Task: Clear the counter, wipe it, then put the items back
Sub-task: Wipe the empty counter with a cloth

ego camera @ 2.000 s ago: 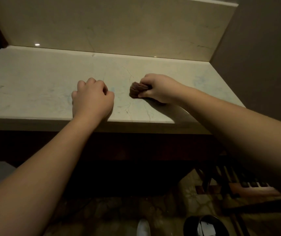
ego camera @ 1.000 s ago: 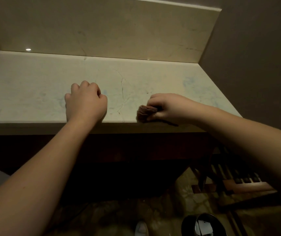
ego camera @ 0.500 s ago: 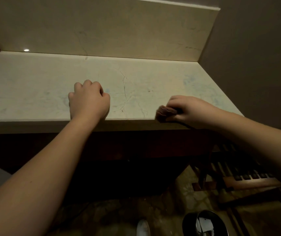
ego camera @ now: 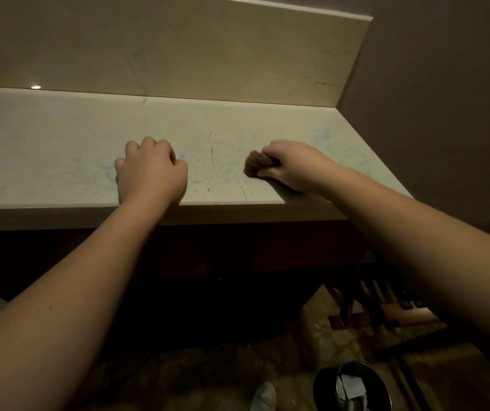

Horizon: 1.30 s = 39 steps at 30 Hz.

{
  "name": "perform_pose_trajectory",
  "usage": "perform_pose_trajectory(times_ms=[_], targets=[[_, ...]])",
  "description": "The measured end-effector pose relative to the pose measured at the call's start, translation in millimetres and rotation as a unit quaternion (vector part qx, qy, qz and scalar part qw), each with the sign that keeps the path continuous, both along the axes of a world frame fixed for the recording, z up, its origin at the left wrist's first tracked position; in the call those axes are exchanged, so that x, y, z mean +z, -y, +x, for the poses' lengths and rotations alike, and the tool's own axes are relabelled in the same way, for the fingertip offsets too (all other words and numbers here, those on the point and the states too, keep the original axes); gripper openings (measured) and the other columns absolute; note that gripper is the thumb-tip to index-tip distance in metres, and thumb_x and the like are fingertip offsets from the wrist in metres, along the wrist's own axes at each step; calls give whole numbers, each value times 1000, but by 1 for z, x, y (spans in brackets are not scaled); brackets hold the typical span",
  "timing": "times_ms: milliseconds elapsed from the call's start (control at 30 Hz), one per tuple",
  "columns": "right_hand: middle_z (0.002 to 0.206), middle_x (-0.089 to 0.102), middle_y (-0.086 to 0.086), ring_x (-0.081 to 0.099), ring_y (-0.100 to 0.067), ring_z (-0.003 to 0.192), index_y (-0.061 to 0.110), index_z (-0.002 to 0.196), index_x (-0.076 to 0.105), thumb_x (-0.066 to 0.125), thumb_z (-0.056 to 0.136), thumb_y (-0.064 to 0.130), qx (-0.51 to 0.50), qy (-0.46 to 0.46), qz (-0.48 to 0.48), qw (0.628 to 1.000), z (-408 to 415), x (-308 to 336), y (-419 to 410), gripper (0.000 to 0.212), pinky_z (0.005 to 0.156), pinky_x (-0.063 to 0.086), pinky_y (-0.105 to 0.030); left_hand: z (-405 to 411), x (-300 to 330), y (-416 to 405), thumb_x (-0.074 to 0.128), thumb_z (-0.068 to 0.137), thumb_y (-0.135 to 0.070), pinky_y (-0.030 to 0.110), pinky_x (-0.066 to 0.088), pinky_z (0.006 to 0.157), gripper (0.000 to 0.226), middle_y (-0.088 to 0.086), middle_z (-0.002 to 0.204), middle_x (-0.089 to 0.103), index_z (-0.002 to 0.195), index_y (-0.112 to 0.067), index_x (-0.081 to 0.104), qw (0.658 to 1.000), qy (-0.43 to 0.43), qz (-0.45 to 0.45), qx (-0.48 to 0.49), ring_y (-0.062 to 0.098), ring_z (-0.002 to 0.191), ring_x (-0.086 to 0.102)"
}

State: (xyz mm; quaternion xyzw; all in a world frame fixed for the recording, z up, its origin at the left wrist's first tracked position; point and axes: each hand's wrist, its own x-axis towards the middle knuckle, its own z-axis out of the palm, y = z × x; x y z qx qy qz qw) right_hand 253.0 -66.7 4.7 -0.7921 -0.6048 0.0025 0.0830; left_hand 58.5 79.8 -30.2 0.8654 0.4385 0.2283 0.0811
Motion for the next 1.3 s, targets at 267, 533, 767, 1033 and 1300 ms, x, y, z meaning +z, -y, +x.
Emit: perform_pose_trajectory(times_ms=[267, 533, 767, 1033, 1300], targets=[[95, 57, 0, 53, -19, 86, 12, 98, 63, 64, 88, 32, 52, -11, 9, 999, -6, -5, 70, 22, 70, 41, -35, 2, 1, 2, 42, 92, -29, 45, 36, 88, 25, 8, 110, 55, 104, -14, 58, 1000, -11, 6, 6, 29, 105, 43], [88, 54, 1, 49, -21, 85, 15, 92, 57, 57, 92, 35, -21, 0, -13, 1000, 42, 1, -27, 20, 70, 32, -32, 4, 1, 7, 44, 93, -28, 45, 37, 88, 25, 9, 108, 56, 104, -12, 60, 999, -17, 24, 18, 28, 102, 45], [89, 49, 5, 45, -15, 82, 16, 92, 56, 60, 90, 35, 60, -13, -26, 998, 38, 2, 9, 19, 68, 28, -29, 7, 2, 10, 44, 94, -26, 43, 37, 85, 26, 8, 107, 59, 103, -11, 62, 998, -18, 55, 14, 21, 92, 41], [88, 48, 6, 42, -13, 79, 28, 83, 45, 61, 89, 36, 139, -34, -54, 988, 29, 4, 27, 18, 67, 34, -32, 49, 8, 44, 43, 94, -32, 42, 35, 90, 28, 3, 113, 58, 108, -17, 62, 999, -18, 22, -26, 22, 105, 48], [91, 52, 0, 53, -27, 91, 20, 88, 51, 58, 90, 36, 64, 18, -5, 998, 70, -1, -66, 18, 70, 37, -33, 76, 10, 60, 43, 94, -36, 41, 32, 94, 32, 3, 120, 54, 115, -19, 59, 998, -60, -2, -11, 24, 113, 44]])
